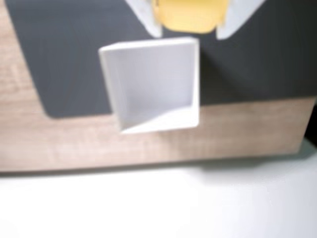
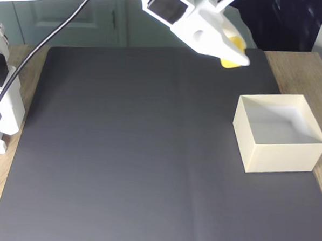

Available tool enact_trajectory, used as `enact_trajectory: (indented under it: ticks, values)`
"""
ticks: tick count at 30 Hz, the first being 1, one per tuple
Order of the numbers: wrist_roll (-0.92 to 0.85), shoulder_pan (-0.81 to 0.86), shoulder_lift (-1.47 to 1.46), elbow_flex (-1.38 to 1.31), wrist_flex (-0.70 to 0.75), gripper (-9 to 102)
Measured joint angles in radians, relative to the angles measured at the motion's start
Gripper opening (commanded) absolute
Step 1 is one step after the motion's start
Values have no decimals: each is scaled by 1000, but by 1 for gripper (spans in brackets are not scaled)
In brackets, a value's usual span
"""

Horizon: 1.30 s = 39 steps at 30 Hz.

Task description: Grasp a cube block and put it in the white box.

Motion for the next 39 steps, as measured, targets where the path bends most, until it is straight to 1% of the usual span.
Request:
enact_trajectory:
  ticks: [3, 9, 20, 31, 32, 33, 36, 38, 39]
  values:
    - [2, 37, -14, -17, -54, 0]
    - [6, 41, -121, -94, -137, 0]
    - [11, 63, -436, -423, -144, 0]
    - [26, 57, -568, -549, -144, 0]
    - [29, 57, -569, -552, -144, 1]
    - [29, 57, -569, -552, -144, 5]
    - [34, 57, -571, -552, -144, 21]
    - [43, 57, -571, -552, -144, 29]
    - [44, 58, -571, -552, -144, 31]
